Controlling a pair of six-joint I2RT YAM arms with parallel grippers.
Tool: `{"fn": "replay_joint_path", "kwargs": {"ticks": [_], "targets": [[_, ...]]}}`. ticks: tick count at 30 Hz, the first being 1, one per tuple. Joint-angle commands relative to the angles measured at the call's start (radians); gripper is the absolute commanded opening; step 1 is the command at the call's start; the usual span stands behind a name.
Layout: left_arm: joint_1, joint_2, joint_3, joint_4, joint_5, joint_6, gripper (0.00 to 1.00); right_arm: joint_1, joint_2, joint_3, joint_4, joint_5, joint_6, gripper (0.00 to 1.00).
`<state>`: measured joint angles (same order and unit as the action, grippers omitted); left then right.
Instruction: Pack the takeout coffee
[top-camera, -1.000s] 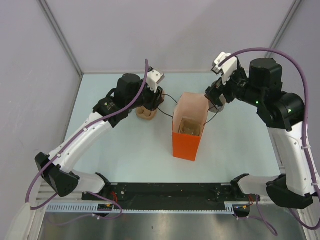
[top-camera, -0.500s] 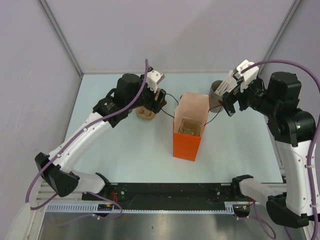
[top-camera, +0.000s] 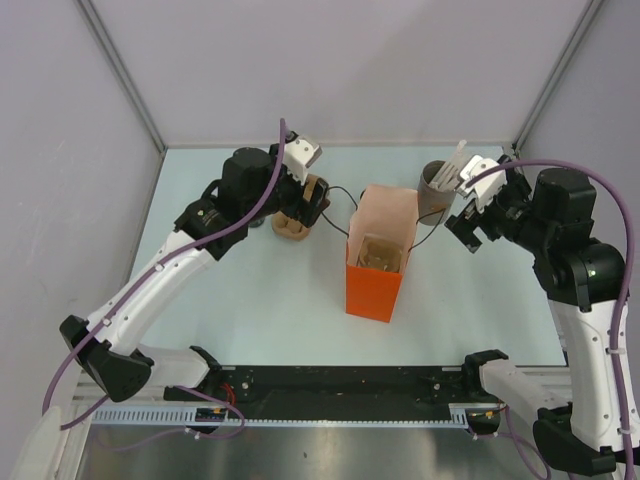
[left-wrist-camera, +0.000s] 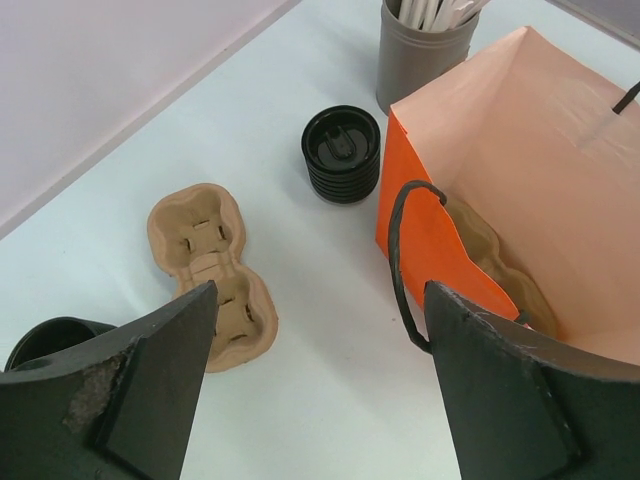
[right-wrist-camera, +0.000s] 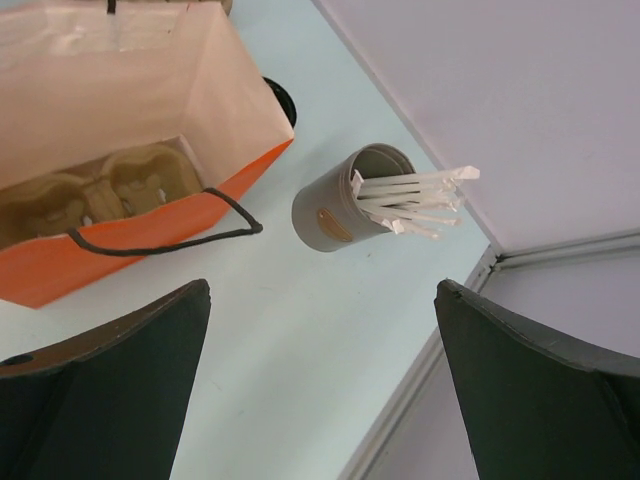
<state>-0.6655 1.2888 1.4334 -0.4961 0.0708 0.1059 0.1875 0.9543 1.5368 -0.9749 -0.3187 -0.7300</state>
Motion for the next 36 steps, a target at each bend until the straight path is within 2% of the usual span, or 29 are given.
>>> {"fn": "replay_joint_path", "kwargs": {"ticks": [1,5,11,19,22,23,25,26,28,29,31,32,33,36], "targets": [[-0.002,-0.029,-0.001,0.013,-0.028,0.014,0.88,0.003,-0.017,-0.012,-0.037,-0.009,-0.132,1.0],[-0.002,-0.022,0.004,0.011,-0.031,0.014,0.88,0.01,-0.017,-0.021,-0.064,-0.049,-0.163,0.98],[-0.002,0.001,0.028,0.001,-0.023,0.018,0.86,0.026,0.012,-0.069,0.016,-0.103,-0.141,0.92],[-0.003,0.043,0.078,-0.027,-0.017,0.031,0.76,0.055,0.055,-0.107,0.142,-0.18,-0.085,0.73],[-0.002,0.058,0.101,-0.042,-0.011,0.04,0.68,0.061,0.063,-0.119,0.165,-0.2,-0.075,0.58],[-0.003,0.063,0.113,-0.045,-0.012,0.047,0.66,0.066,0.063,-0.127,0.166,-0.204,-0.072,0.47],[-0.002,0.072,0.127,-0.055,-0.017,0.055,0.61,0.067,0.058,-0.135,0.173,-0.223,-0.063,0.36],[-0.002,0.079,0.143,-0.058,-0.02,0.06,0.58,0.07,0.058,-0.141,0.177,-0.226,-0.06,0.27],[-0.003,0.089,0.163,-0.065,-0.029,0.071,0.51,0.072,0.055,-0.145,0.183,-0.232,-0.048,0.2],[-0.003,0.101,0.185,-0.068,-0.031,0.077,0.47,0.075,0.049,-0.145,0.189,-0.23,-0.04,0.12],[-0.002,0.115,0.209,-0.082,-0.037,0.081,0.35,0.076,0.04,-0.144,0.202,-0.223,-0.023,0.06],[-0.002,0.13,0.232,-0.088,-0.037,0.086,0.32,0.081,0.025,-0.144,0.22,-0.209,0.004,0.0],[-0.003,0.136,0.245,-0.091,-0.039,0.087,0.25,0.084,0.018,-0.142,0.229,-0.203,0.017,0.0],[-0.003,0.165,0.289,-0.104,-0.032,0.097,0.17,0.105,-0.003,-0.13,0.234,-0.162,0.052,0.0]]}}
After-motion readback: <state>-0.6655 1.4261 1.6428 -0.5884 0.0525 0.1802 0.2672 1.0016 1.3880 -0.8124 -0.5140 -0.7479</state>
